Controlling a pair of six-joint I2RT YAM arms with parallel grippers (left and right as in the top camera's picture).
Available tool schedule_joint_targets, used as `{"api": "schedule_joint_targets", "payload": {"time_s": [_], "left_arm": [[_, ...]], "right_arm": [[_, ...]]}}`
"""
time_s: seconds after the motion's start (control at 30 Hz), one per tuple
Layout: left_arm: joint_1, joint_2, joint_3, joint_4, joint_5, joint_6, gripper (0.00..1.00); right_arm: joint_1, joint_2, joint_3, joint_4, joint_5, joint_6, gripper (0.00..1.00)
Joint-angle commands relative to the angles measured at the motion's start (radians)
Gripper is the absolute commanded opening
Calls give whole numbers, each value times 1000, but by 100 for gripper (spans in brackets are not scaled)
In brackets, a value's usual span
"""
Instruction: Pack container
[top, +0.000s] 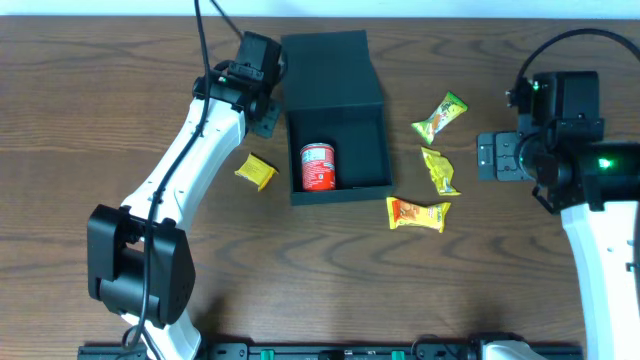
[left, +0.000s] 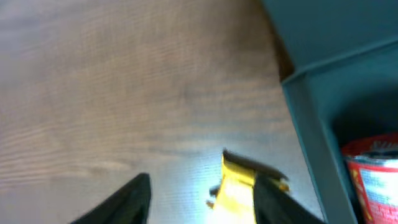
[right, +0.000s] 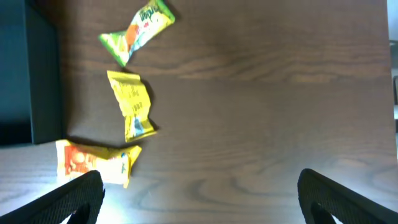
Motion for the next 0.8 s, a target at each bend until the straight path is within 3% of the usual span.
{"api": "schedule_joint_targets", "payload": {"time_s": [0.0,0.07,0.17,0.27,0.37,0.53,0.77], "left_arm": [[-5,3,16,-55,-11,-189,48],[-5,3,16,-101,-4,-330,49],[6,3,16,-187,44,-652,60],[15,3,14,-233,109,-930,62],[17,5,5,-230,153,-1106,64],[16,5,-39,-178,155,-1310,59],[17,5,-125,-119,185,-1323,61]], "right_arm": [[-3,-2,10,14,17,-13,99],[-3,-2,10,20,17,-13,99],[-3,-1,10,20,17,-13,99],[-3,-1,10,20,17,-13,99],[-3,-1,10,20,17,-22,99],[-3,-1,10,9,18,-24,99],[-3,-1,10,12,17,-31,99]]}}
